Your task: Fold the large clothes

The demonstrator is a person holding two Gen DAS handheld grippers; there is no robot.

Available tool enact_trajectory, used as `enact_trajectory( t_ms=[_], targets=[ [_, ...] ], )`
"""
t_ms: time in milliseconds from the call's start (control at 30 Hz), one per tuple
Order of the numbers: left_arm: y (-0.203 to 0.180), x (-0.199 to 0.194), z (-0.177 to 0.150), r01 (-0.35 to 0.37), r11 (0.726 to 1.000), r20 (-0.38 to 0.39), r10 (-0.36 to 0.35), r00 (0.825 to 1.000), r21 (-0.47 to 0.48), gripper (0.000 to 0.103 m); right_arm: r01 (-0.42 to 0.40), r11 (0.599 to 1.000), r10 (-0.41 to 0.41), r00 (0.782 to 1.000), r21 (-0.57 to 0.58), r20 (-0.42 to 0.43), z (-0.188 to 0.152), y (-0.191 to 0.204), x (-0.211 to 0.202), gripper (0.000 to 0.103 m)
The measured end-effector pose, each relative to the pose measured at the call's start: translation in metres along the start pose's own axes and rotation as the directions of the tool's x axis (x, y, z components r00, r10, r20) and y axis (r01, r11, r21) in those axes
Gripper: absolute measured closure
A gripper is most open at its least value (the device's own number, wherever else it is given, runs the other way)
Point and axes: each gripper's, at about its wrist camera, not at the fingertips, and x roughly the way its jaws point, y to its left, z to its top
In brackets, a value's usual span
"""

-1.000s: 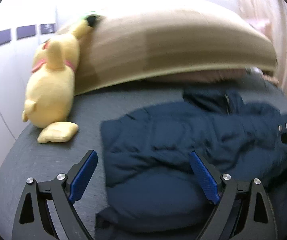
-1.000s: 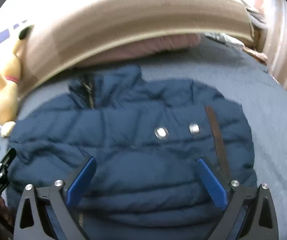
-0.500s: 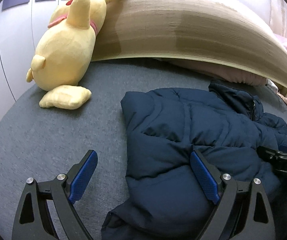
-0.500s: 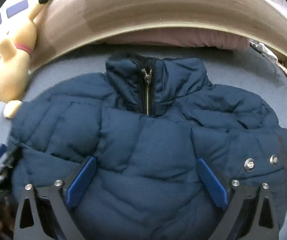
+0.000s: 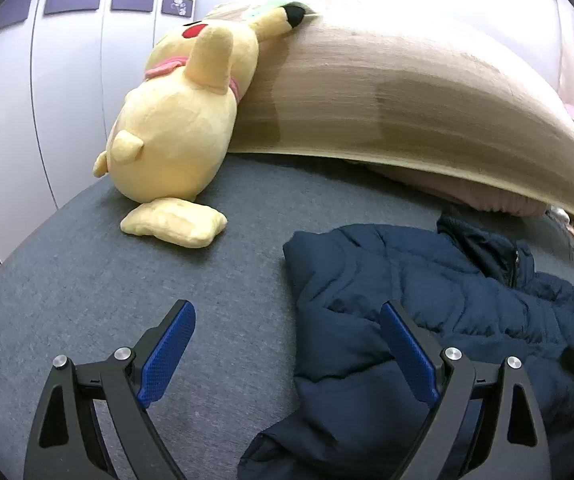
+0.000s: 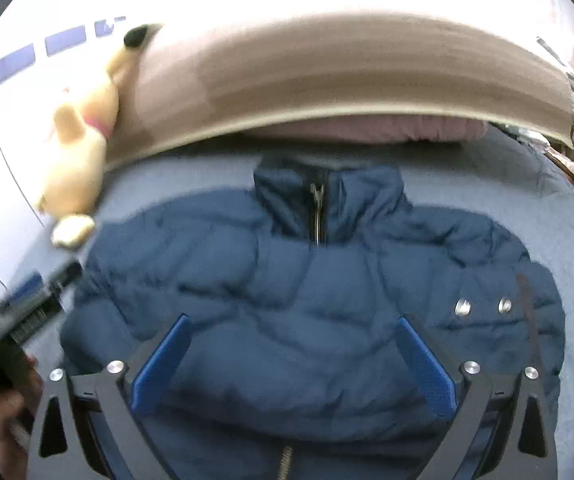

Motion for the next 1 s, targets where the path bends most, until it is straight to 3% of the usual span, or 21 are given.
enact_trajectory(
  t_ms=[100,200,400,600,833,1000],
  targets=[
    [-0.007,0.01,-0.004,-0.001,0.999,-0.04,0.002,0.999,0.036,0.01,0.013,1.0,-0.014,0.996,-0.019,-0.084,-0.014,-0.002,0.028,0.0],
    [-0.014,0.022,-0.011,0.012,0.997,-0.097,-0.005,0.995,0.073,0.009,0.02,1.0,-0.022,0.998,-0.022,-0.067,-0.018,-0.003,0.033,0.0],
    [-0.014,0.022,-0.012,0.016,0.997,-0.097,-0.009,0.995,0.071,0.009,0.028,0.999,-0.03,0.996,-0.027,-0.078,-0.019,-0.002,0.035,0.0],
    [-0.016,0.015,-0.011,-0.004,0.997,-0.067,0.01,0.998,0.081,0.01,0.029,0.999,-0.032,0.996,-0.034,-0.082,-0.018,-0.003,0.041,0.0],
    [-0.021,-0.004,-0.006,-0.028,0.994,0.021,0.026,0.999,0.11,0.01,0.027,0.999,-0.031,0.994,-0.032,-0.102,-0.014,-0.004,0.042,0.0],
    [-0.025,-0.006,-0.005,-0.016,0.991,0.03,0.013,0.999,0.133,0.01,-0.015,1.0,0.016,0.999,0.015,-0.028,0.005,-0.012,0.016,0.0]
  ],
)
